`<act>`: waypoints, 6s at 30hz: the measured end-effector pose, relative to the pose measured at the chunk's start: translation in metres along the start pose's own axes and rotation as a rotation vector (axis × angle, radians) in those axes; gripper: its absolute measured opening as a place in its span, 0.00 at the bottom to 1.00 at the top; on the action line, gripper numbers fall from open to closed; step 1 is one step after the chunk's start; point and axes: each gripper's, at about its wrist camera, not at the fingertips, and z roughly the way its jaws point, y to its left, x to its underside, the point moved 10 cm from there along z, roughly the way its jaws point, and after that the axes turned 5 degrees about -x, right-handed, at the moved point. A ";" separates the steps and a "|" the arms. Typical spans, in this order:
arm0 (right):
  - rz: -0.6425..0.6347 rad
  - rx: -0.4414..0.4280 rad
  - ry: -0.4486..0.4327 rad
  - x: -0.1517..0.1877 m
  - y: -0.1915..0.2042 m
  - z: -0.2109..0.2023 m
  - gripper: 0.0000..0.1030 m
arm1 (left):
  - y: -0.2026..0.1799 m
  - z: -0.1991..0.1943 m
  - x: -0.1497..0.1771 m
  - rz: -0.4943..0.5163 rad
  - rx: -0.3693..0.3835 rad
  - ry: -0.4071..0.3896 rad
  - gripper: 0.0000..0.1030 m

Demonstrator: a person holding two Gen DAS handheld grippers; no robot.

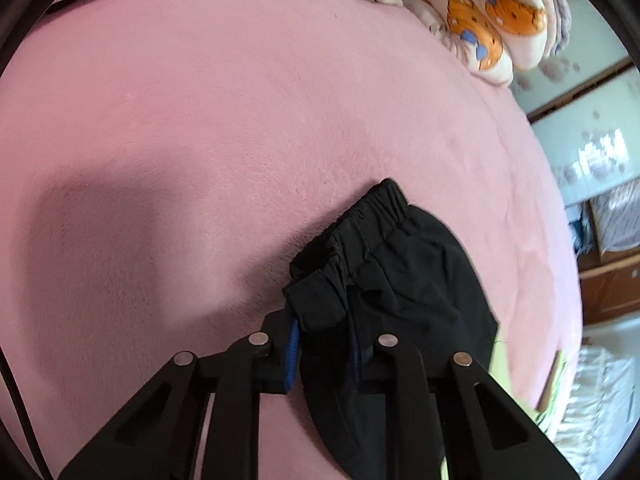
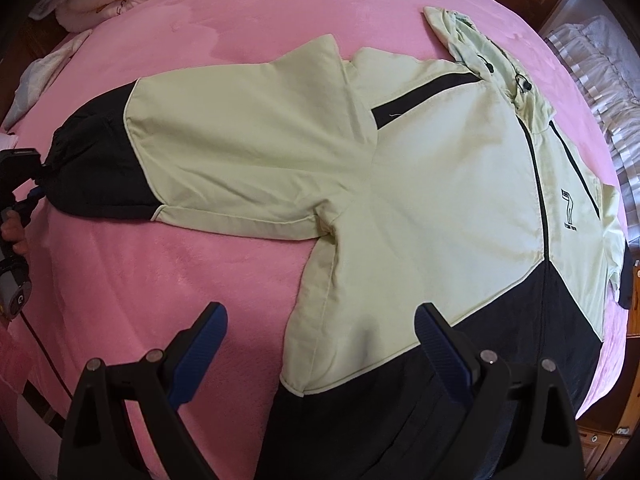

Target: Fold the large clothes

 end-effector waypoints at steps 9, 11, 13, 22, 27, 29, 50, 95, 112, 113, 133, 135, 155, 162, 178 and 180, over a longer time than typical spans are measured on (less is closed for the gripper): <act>0.061 -0.003 -0.006 0.000 -0.023 0.002 0.88 | -0.042 -0.068 0.002 0.032 0.094 -0.097 0.15; 0.083 -0.010 -0.012 0.001 -0.029 -0.001 0.88 | -0.058 -0.088 0.004 0.066 0.119 -0.119 0.14; 0.096 -0.019 -0.020 0.002 -0.034 -0.004 0.88 | -0.078 -0.107 0.010 0.104 0.153 -0.138 0.14; 0.127 -0.071 -0.056 0.010 -0.064 -0.022 0.87 | -0.181 -0.194 0.073 0.220 0.340 -0.154 0.13; 0.144 -0.104 -0.064 0.015 -0.097 -0.033 0.84 | -0.248 -0.229 0.127 0.295 0.435 -0.149 0.13; 0.149 -0.111 -0.071 0.016 -0.117 -0.041 0.83 | -0.271 -0.240 0.155 0.325 0.453 -0.146 0.13; 0.277 -0.091 -0.115 0.028 -0.341 -0.059 0.83 | -0.446 -0.205 0.486 0.711 0.431 0.146 0.13; 0.632 -0.458 0.090 -0.006 -0.312 0.055 0.40 | -0.177 -0.125 0.381 0.724 -0.218 0.185 0.75; 0.764 -0.308 -0.036 -0.041 -0.336 0.079 0.22 | -0.141 -0.068 0.351 0.753 -0.188 0.177 0.75; 0.756 -0.296 -0.039 -0.043 -0.341 0.080 0.19 | -0.141 -0.066 0.349 0.759 -0.184 0.174 0.75; 0.767 -0.120 -0.273 -0.033 -0.411 -0.005 0.05 | -0.167 -0.077 0.366 0.836 -0.189 0.166 0.32; 0.777 -0.111 -0.276 -0.029 -0.418 -0.008 0.05 | -0.167 -0.078 0.370 0.831 -0.186 0.178 0.28; 0.754 0.048 -0.123 0.021 -0.418 0.050 0.07 | -0.169 -0.073 0.379 0.792 -0.171 0.269 0.24; 0.828 -0.012 -0.165 0.018 -0.423 0.030 0.09 | -0.184 -0.081 0.373 0.904 -0.164 0.310 0.25; 0.651 0.116 -0.232 -0.024 -0.446 0.033 0.10 | -0.186 -0.080 0.388 1.000 -0.164 0.347 0.37; 0.670 0.117 -0.199 -0.024 -0.447 0.041 0.10 | -0.202 -0.065 0.394 0.979 -0.167 0.352 0.37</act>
